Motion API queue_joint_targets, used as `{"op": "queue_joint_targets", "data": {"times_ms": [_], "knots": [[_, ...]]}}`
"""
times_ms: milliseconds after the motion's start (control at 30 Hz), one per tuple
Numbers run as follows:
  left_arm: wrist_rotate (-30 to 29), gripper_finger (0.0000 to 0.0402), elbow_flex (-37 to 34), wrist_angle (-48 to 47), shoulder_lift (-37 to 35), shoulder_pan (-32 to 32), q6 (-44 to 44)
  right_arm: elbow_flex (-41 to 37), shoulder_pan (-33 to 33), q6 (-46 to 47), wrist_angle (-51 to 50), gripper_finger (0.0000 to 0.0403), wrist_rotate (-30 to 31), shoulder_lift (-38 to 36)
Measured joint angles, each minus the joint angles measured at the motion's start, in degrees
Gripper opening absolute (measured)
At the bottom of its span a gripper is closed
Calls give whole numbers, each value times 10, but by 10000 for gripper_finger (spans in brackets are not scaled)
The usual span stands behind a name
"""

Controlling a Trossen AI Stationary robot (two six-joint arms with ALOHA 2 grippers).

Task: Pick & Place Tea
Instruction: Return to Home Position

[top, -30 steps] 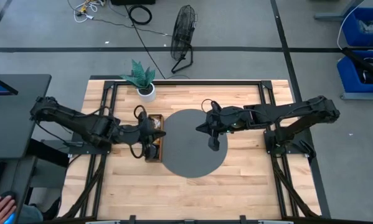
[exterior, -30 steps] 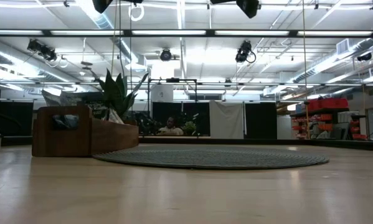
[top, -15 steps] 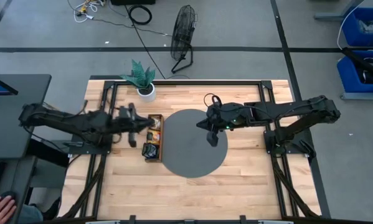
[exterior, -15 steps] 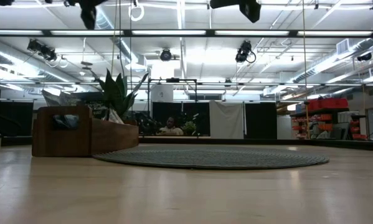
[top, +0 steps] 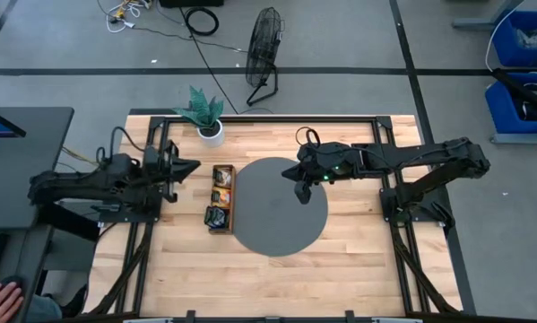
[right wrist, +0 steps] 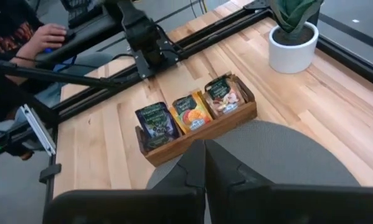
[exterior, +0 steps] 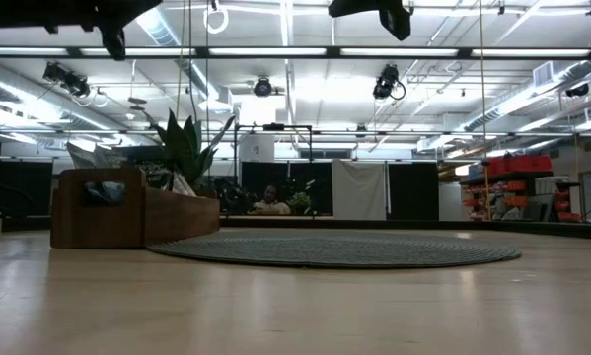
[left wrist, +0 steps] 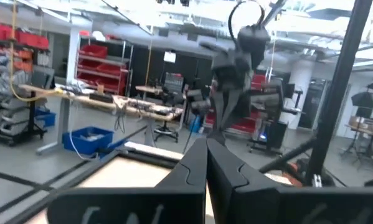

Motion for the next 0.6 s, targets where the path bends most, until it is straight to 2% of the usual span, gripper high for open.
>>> {"op": "queue_joint_targets", "data": {"times_ms": [233, 333, 467, 600], "knots": [[63, 2, -26, -16, -59, 35, -39, 0, -3, 19, 1, 0, 0, 0], [64, 2, -25, -48, -115, 35, -31, 0, -3, 38, -1, 0, 0, 0], [51, 2, -25, -141, -191, 35, -42, 0, -2, 41, -1, 0, 5, 0], [45, 2, -13, -200, -193, 35, -41, 0, -2, 40, -1, 0, 20, 0]]}}
